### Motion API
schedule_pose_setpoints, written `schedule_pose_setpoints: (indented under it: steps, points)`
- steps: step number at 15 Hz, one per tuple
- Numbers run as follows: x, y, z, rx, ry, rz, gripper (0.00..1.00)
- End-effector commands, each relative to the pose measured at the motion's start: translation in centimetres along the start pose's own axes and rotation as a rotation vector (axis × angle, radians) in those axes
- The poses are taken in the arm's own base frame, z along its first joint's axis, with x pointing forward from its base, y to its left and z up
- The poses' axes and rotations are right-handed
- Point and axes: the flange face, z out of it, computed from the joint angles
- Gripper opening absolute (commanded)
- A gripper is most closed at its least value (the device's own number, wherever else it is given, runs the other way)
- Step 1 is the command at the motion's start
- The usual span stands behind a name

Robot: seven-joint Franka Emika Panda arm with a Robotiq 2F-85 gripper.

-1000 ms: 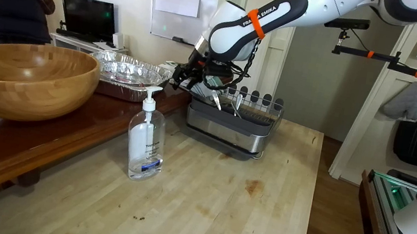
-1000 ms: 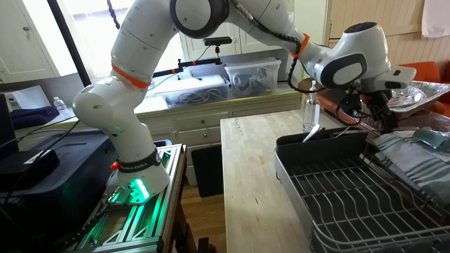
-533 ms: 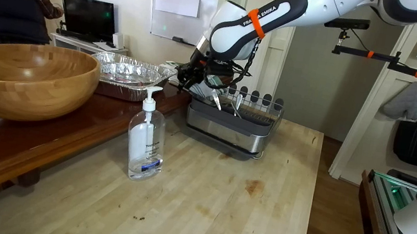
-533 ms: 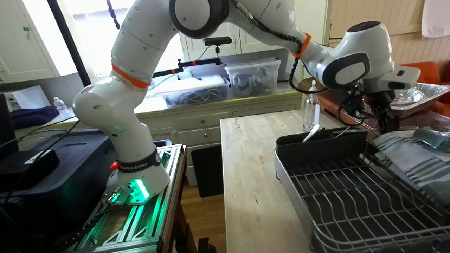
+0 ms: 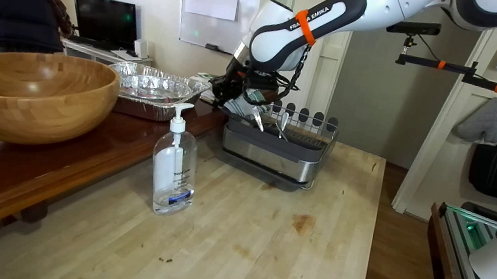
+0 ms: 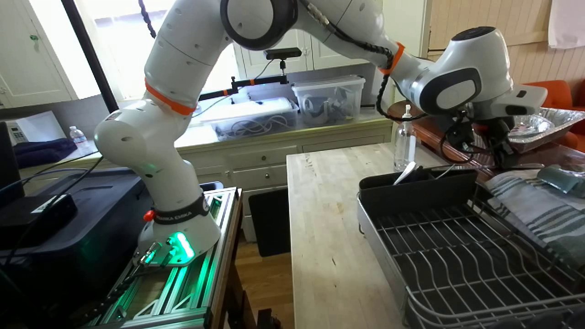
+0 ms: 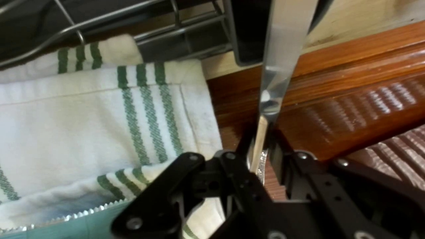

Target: Put the knife inside the drying rack.

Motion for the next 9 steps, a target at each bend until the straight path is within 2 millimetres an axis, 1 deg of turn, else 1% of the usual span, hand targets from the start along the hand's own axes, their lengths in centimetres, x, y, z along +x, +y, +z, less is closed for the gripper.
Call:
schedule_pose_setpoints:
  steps: [1,5,9]
  points:
    - [-0.6,-0.3,0.1,-0.009,-0.002,-0.005,0.04]
    - [-1.4,-0.7,-0.7,-0.024,0.039,-0.024,0.04]
    - [-2.2,-0.5,-1.3,-0.034,0.099,-0.024,0.04]
